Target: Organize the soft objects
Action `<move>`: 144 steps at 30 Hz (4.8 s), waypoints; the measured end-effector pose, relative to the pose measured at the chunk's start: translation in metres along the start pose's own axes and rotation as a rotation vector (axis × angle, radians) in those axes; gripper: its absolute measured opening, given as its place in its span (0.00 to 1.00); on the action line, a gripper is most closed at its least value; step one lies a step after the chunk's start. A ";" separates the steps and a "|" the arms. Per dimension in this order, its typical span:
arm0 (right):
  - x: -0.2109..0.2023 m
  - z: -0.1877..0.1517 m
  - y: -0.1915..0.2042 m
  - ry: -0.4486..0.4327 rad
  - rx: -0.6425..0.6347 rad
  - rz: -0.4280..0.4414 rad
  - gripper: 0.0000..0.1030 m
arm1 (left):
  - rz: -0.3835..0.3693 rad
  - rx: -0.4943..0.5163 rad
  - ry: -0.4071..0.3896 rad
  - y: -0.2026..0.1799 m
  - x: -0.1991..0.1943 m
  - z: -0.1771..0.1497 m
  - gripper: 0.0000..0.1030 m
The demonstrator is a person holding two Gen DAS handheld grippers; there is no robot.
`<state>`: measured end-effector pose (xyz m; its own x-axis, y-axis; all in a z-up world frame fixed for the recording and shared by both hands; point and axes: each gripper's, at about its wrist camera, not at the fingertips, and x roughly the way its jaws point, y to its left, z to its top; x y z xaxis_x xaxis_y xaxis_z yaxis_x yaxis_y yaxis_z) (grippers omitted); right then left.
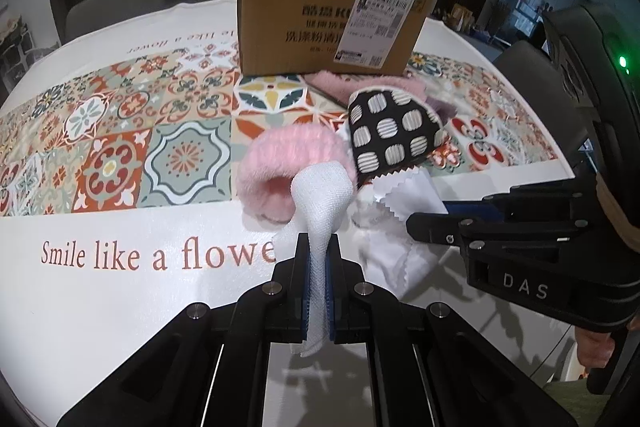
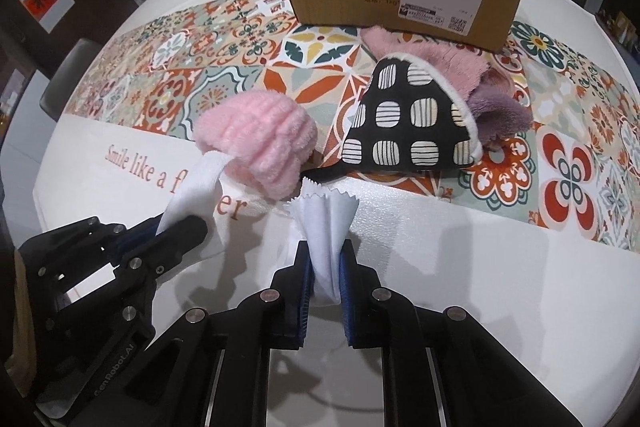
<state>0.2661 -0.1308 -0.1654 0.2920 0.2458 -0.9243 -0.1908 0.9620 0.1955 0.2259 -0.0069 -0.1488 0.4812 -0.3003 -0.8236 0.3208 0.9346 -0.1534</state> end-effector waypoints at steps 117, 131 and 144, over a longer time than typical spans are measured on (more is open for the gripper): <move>-0.113 0.216 -0.073 -0.548 -0.015 -0.096 0.14 | 0.068 0.093 -0.406 -0.013 0.015 0.272 0.09; -0.063 0.233 -0.101 -0.413 0.046 -0.087 0.35 | 0.095 0.096 -0.264 -0.009 0.056 0.268 0.46; -0.074 0.219 -0.099 -0.426 0.068 -0.107 0.35 | 0.122 0.095 -0.292 -0.006 0.030 0.256 0.53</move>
<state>0.4685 -0.2180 -0.0441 0.6693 0.1579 -0.7260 -0.0809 0.9868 0.1401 0.4468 -0.0702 -0.0325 0.7297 -0.2421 -0.6395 0.3148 0.9492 -0.0001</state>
